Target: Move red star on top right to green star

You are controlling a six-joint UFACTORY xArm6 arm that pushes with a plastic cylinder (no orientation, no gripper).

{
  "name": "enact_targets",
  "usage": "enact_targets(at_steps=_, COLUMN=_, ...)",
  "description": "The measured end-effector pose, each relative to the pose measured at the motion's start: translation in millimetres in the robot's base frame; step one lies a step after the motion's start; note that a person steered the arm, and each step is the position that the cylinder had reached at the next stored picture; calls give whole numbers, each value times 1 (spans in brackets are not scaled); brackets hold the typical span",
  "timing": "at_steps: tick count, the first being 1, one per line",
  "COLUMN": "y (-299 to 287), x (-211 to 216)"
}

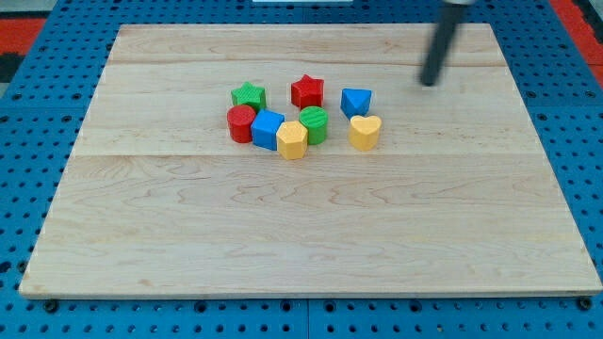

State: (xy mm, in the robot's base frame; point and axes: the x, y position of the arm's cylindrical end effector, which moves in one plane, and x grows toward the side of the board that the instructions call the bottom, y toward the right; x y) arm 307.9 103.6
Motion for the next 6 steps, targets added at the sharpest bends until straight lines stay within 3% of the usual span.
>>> enact_targets(at_steps=2, y=-94, x=73)
enact_targets(at_steps=3, y=-86, x=23)
enact_targets(at_steps=5, y=-163, x=-36)
enact_targets(at_steps=6, y=-194, x=1)
